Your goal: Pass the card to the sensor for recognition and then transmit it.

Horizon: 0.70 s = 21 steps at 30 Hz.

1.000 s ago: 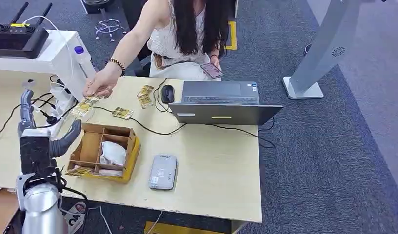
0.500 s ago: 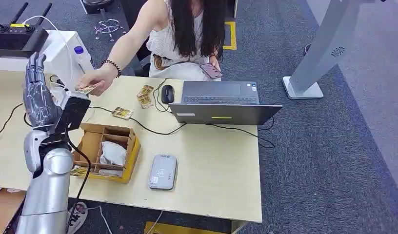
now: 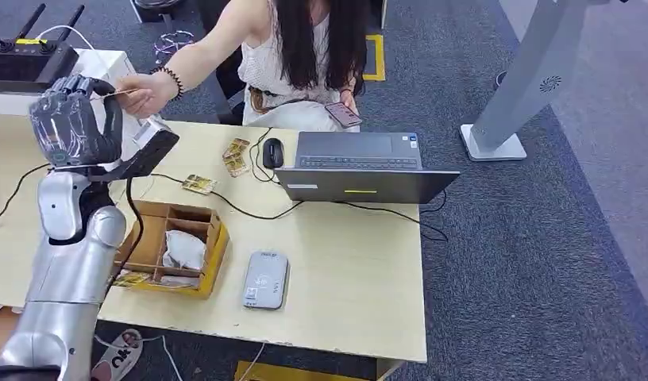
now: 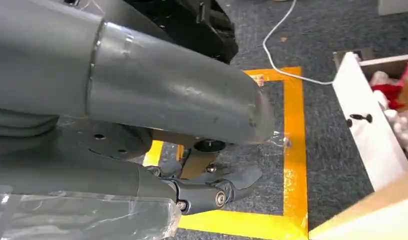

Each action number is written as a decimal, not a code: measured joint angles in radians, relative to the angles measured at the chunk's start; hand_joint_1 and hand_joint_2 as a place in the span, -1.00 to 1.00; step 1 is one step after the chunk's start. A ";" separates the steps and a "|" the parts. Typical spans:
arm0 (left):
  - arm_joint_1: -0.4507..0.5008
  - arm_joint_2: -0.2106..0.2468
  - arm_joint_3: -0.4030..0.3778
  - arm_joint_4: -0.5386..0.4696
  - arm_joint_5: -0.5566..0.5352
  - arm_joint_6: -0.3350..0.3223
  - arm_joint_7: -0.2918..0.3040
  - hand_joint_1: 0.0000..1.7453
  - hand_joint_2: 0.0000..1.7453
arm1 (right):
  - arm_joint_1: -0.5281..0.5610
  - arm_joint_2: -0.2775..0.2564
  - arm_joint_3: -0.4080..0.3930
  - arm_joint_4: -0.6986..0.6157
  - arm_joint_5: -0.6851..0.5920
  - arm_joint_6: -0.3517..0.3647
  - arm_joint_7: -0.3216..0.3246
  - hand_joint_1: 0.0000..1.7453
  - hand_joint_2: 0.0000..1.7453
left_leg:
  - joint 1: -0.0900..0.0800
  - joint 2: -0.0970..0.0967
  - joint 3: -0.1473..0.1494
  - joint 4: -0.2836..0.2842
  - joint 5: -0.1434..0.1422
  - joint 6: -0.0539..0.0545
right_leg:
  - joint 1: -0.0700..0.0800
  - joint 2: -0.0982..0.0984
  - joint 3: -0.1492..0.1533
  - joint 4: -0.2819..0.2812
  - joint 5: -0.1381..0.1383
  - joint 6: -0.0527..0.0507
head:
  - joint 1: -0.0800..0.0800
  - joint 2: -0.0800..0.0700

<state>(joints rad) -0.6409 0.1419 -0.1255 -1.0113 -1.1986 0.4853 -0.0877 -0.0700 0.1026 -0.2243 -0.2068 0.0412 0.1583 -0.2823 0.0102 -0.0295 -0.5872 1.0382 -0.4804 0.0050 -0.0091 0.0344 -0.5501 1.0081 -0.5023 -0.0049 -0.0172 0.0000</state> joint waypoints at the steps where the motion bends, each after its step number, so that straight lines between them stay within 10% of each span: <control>1: -0.004 0.003 -0.004 0.008 0.000 0.003 0.000 1.00 1.00 | 0.000 0.001 0.001 0.000 0.001 0.000 0.000 -1.00 -1.00 | 0.000 0.000 0.000 0.000 0.000 0.000 | 0.000 0.000 0.000 0.000 0.000 0.000 | 0.000 0.000; 21: 0.002 0.017 -0.022 0.055 0.069 0.067 -0.035 1.00 1.00 | 0.002 0.010 0.007 0.000 0.008 -0.001 -0.004 -1.00 -1.00 | 0.000 0.000 0.000 0.000 0.000 0.000 | 0.000 0.000 0.000 0.000 0.000 0.000 | 0.000 0.000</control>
<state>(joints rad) -0.6392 0.1591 -0.1476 -0.9559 -1.1293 0.5523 -0.1224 -0.0677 0.1125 -0.2174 -0.2064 0.0488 0.1572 -0.2865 0.0101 -0.0294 -0.5872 1.0381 -0.4804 0.0049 -0.0091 0.0347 -0.5500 1.0081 -0.5023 -0.0049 -0.0172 0.0000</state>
